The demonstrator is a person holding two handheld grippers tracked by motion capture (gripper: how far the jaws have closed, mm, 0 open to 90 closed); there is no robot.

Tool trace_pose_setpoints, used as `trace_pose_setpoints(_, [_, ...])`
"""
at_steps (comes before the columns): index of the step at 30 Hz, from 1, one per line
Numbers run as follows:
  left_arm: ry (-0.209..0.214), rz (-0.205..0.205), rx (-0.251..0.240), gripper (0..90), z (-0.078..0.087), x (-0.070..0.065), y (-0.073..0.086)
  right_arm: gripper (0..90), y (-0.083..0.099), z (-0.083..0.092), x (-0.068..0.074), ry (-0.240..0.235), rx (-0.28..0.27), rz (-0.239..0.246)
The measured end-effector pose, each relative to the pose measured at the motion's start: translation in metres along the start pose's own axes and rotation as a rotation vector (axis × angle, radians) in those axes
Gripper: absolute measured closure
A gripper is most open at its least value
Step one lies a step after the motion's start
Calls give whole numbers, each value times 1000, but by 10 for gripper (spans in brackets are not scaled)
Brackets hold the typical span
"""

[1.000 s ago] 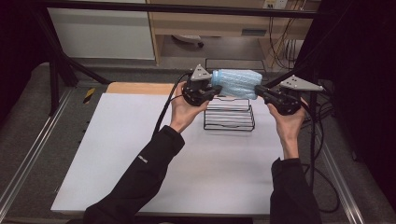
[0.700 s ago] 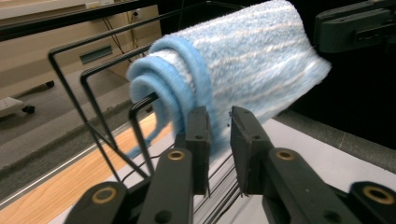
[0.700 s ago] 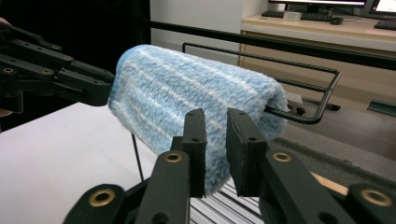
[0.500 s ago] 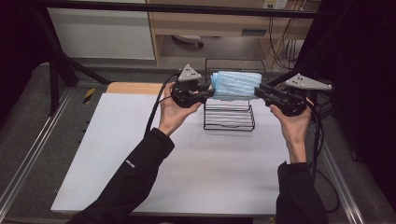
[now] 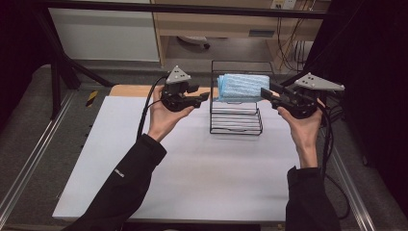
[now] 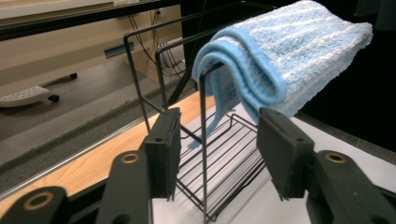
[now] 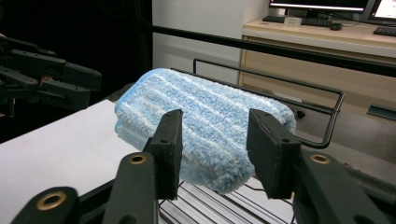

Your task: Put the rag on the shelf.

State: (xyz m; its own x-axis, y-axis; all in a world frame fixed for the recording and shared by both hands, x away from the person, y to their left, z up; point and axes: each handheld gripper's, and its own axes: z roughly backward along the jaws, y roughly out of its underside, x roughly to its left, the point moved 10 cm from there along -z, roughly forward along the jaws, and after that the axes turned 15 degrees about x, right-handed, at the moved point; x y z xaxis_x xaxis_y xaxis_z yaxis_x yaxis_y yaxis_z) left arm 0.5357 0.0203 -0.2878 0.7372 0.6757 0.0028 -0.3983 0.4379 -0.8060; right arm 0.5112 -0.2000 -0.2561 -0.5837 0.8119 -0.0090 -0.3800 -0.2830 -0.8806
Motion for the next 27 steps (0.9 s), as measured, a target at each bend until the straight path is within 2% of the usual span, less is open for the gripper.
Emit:
trace_pose_setpoints(6, [0,-3,7,391,8,4,14,347,2,3,2,1,12,-22])
trace_pose_setpoints(12, [-11,-10,54,298,14,8,44,170,17,1,6,12,40,-33])
trace_pose_setpoints(19, [-12,13,112,203,18,17,90,89,41,-6,17,-5,41,-54])
trace_pose_setpoints(23, [-25,25,145,154,21,24,122,55,61,-12,22,-15,77,-62])
trace_pose_setpoints(27, [-13,62,154,121,27,31,152,37,84,-18,27,-45,106,-81])
